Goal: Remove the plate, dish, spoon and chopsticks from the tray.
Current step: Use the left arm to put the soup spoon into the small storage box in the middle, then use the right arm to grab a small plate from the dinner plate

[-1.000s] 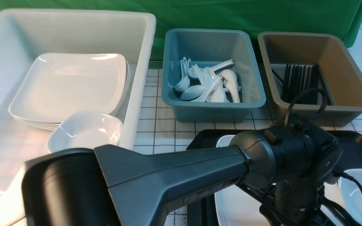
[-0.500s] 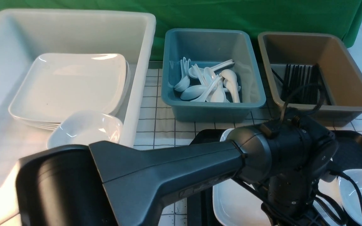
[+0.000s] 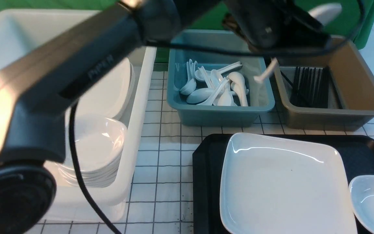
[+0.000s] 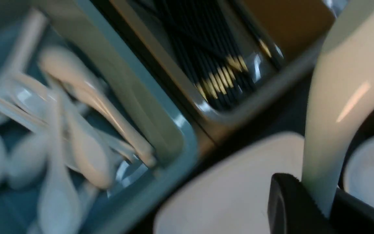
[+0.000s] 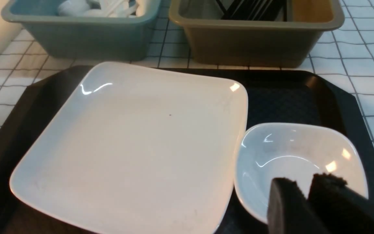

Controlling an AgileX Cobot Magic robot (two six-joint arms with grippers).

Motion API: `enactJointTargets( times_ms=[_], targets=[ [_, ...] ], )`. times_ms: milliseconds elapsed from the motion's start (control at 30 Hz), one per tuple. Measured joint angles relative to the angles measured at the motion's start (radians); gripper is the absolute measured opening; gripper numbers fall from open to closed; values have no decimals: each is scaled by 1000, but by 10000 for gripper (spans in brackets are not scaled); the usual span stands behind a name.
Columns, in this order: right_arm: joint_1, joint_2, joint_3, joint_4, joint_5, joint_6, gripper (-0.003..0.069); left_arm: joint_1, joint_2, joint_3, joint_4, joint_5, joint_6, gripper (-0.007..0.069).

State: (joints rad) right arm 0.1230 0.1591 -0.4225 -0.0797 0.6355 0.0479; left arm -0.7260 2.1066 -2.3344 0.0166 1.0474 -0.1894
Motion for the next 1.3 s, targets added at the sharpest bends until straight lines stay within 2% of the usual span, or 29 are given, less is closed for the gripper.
enactJointTargets(
  times_ms=[233, 367, 400, 600, 800, 1000, 1100, 1233, 1300],
  targets=[
    [0, 0, 0, 0, 0, 1, 176, 197, 37, -14, -61, -141, -7, 24],
    [0, 0, 0, 0, 0, 1, 178, 261, 92, -14, -168, -162, -31, 38],
    [0, 0, 0, 0, 0, 1, 178, 288, 118, -14, -254, -163, -33, 53],
    [0, 0, 0, 0, 0, 1, 178, 313, 206, -14, -445, -205, 58, 159],
    [0, 0, 0, 0, 0, 1, 178, 316, 267, -14, -463, -219, 134, 286],
    [0, 0, 0, 0, 0, 1, 187, 351, 259, -14, -469, -94, 136, 369],
    [0, 0, 0, 0, 0, 1, 192, 371, 221, -14, -475, -5, 136, 355],
    [0, 2, 0, 0, 0, 1, 184, 395, 133, -30, -474, 133, 214, 204],
    [0, 10, 0, 0, 0, 1, 162, 401, 103, -32, -473, 149, 238, 143]
  ],
)
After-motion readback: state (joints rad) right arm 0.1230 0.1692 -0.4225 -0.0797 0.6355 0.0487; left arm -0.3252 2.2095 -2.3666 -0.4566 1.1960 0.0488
